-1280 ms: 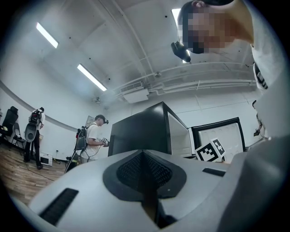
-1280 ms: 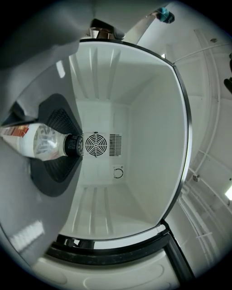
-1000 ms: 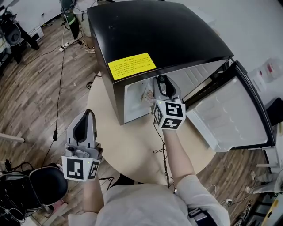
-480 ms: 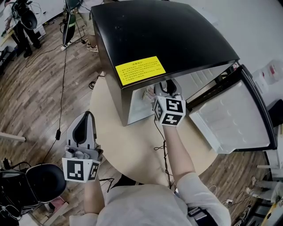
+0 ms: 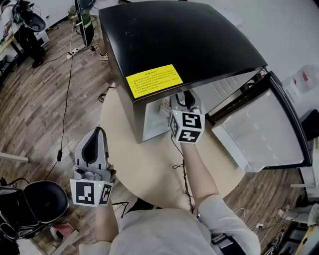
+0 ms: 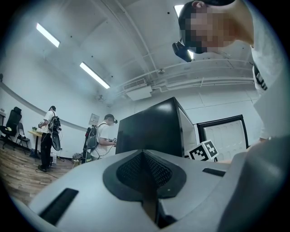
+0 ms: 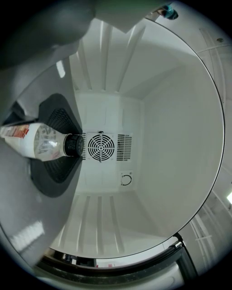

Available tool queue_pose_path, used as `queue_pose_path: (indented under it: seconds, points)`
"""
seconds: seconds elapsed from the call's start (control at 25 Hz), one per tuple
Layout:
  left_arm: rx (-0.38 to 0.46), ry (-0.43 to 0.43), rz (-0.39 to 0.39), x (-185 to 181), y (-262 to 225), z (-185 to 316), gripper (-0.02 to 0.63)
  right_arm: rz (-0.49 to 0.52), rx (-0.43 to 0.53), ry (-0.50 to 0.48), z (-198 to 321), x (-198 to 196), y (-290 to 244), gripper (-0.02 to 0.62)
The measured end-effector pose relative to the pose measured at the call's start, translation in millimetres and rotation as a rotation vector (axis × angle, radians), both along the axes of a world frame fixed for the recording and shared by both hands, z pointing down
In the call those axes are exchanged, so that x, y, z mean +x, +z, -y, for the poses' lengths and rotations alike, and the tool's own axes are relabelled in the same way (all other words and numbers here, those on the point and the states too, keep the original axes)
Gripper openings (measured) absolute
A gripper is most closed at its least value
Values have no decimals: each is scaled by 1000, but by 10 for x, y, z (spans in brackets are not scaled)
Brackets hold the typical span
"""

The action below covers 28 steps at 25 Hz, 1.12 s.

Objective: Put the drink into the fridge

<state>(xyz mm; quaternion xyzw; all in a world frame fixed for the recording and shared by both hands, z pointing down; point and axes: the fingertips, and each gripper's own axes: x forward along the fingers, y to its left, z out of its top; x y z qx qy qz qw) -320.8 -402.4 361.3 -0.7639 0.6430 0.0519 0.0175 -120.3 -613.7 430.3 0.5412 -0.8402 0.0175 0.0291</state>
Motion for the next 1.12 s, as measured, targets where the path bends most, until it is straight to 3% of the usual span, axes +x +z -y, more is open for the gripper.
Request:
queue_pose_path:
  seconds: [0.8, 1.04, 1.12]
  points:
    - [23, 11, -1, 163, -140, -207, 6, 29, -6, -26, -339, 61, -107, 161]
    - [39, 26, -3, 330, -205, -300, 6, 37, 3, -50, -589, 135, -194, 11]
    - [42, 33, -1, 407, -229, -335, 6, 36, 3, -73, -684, 152, -218, 11]
